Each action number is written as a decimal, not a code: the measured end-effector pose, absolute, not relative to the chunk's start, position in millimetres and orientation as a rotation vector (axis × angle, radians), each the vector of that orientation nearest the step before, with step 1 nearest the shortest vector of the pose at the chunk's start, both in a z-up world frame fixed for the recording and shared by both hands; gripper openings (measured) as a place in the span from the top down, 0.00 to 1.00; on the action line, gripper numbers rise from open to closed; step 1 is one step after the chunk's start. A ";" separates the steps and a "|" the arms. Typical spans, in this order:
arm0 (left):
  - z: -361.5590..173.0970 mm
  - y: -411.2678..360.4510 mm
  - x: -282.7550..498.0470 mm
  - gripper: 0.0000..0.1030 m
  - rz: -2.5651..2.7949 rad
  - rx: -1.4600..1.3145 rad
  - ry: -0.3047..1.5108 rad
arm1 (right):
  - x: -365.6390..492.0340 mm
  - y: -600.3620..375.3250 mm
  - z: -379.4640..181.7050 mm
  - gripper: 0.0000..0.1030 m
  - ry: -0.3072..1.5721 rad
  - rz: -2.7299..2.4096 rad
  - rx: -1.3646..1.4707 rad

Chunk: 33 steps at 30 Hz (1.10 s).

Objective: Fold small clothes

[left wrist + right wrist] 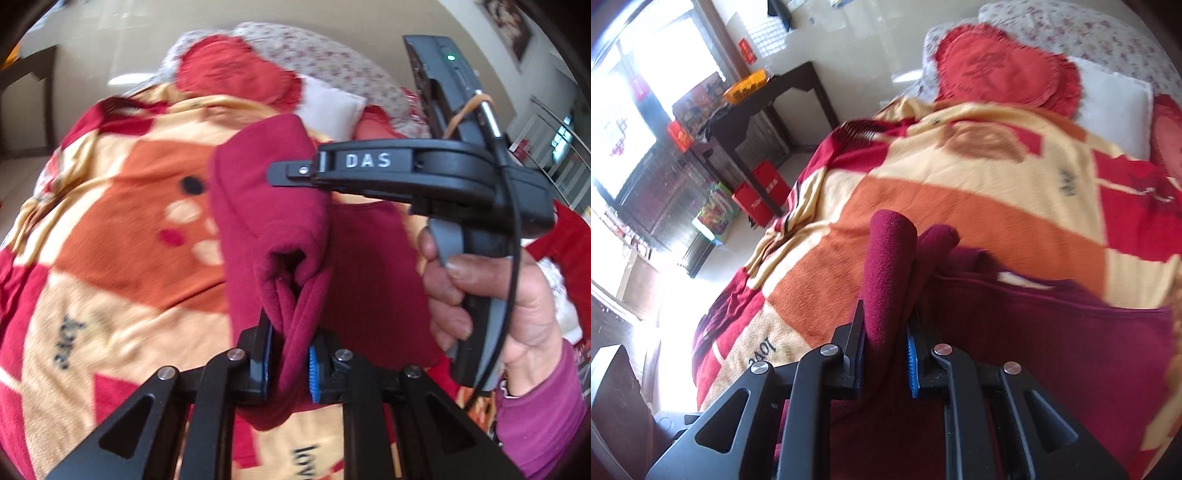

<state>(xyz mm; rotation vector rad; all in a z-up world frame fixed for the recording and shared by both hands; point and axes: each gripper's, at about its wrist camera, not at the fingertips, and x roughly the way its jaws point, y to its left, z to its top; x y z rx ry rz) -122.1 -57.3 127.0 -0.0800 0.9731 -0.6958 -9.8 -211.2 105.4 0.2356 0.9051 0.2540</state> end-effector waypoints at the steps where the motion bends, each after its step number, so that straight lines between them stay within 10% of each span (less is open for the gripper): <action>1: 132.3 -69.5 -126.2 0.85 -0.722 -0.070 0.965 | -14.8 -220.2 110.0 1.00 0.894 0.246 0.240; 15: 99.4 -215.6 -173.0 0.83 -0.926 0.072 1.014 | -93.1 -378.4 85.4 1.00 0.861 -0.002 0.418; 23: 102.7 -201.3 -181.1 0.38 -0.923 0.123 1.053 | -104.1 -404.8 37.2 1.00 0.835 -0.059 0.489; 33: 96.5 -148.3 -154.8 0.30 -0.691 0.197 0.983 | -150.4 -358.7 98.0 0.85 0.769 0.046 0.378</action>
